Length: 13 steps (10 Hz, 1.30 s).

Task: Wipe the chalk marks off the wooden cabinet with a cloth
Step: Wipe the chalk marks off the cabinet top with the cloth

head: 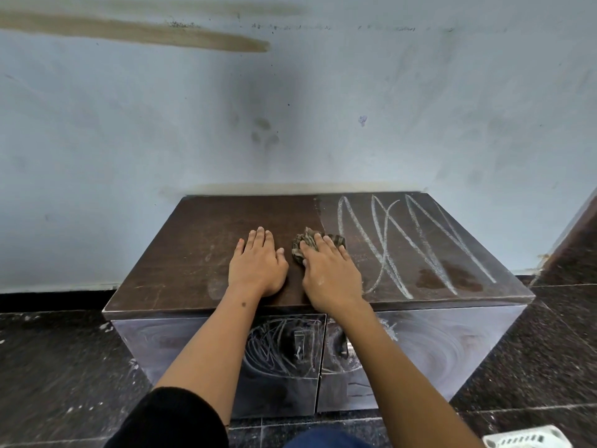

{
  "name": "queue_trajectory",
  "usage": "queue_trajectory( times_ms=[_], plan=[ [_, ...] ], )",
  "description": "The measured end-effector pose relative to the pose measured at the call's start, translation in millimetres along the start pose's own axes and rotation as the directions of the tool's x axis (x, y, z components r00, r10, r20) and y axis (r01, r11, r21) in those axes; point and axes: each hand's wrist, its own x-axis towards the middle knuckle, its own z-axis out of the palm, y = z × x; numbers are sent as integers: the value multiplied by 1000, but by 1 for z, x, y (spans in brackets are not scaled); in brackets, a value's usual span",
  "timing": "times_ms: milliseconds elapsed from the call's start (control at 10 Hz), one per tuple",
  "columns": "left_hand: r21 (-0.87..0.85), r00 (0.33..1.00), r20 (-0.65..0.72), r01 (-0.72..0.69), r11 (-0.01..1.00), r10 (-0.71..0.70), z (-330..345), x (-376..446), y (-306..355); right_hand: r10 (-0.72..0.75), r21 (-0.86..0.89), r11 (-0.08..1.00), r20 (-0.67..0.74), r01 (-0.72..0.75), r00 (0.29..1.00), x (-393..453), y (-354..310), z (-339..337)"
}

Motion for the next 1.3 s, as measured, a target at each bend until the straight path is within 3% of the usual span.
queue_trajectory(
  times_ms=[100,400,700,900,1200,1300],
  plan=[
    [-2,1000,-9,8,1000,-8,1,0,0,-9,5,1000,-87,10,996,-41,2,-1],
    [-2,1000,3,4,1000,-4,0,1,0,12,23,1000,47,-13,999,10,6,-3],
    [-1,1000,-6,6,1000,-6,1,1,0,-22,9,1000,-83,23,996,-56,6,-7],
    [12,1000,14,9,1000,-9,0,1,0,18,14,1000,50,-18,999,12,9,-5],
    [-1,1000,7,9,1000,-9,2,2,0,10,-7,1000,-97,-10,995,-47,4,-1],
    [3,1000,4,10,1000,-10,3,3,-1,6,19,1000,-62,-4,998,-42,9,-3]
  ],
)
